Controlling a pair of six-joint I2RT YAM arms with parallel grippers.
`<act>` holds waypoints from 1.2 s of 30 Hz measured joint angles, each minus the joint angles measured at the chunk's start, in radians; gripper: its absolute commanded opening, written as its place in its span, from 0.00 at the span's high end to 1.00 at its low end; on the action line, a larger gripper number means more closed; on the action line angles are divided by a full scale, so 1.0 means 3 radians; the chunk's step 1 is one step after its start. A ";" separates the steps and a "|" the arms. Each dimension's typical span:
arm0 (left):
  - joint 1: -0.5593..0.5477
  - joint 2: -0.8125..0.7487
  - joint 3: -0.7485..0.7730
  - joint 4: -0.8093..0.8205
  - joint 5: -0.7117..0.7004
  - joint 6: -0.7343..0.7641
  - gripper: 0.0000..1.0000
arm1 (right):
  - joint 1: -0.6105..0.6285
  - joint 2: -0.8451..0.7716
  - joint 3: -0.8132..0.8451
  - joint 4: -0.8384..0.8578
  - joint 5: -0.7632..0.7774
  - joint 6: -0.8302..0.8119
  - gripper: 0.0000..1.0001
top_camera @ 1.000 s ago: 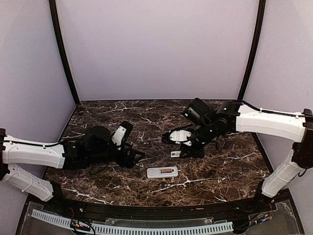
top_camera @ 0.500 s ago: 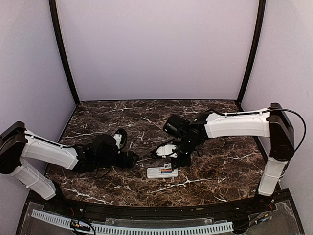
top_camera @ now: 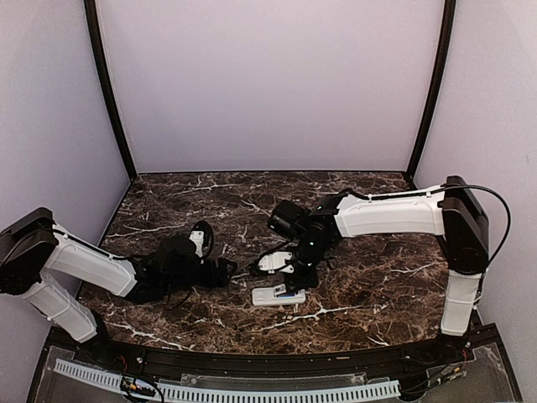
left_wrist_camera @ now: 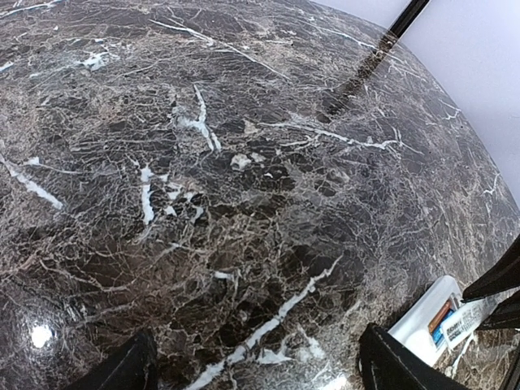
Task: Load the batteries into the remote control
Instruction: Place the battery cover on the remote control without the battery cover.
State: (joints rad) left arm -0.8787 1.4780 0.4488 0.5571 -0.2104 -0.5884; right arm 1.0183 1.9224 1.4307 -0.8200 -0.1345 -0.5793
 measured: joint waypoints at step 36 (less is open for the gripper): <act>0.0022 0.0173 -0.0188 0.0237 0.0062 -0.0028 0.18 | 0.0000 0.0154 0.0154 -0.0215 -0.0041 0.0043 0.97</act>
State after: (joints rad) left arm -0.8722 1.5299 0.3923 0.6281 -0.1917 -0.5968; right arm 1.0183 1.9686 1.4769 -0.8845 -0.1467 -0.5663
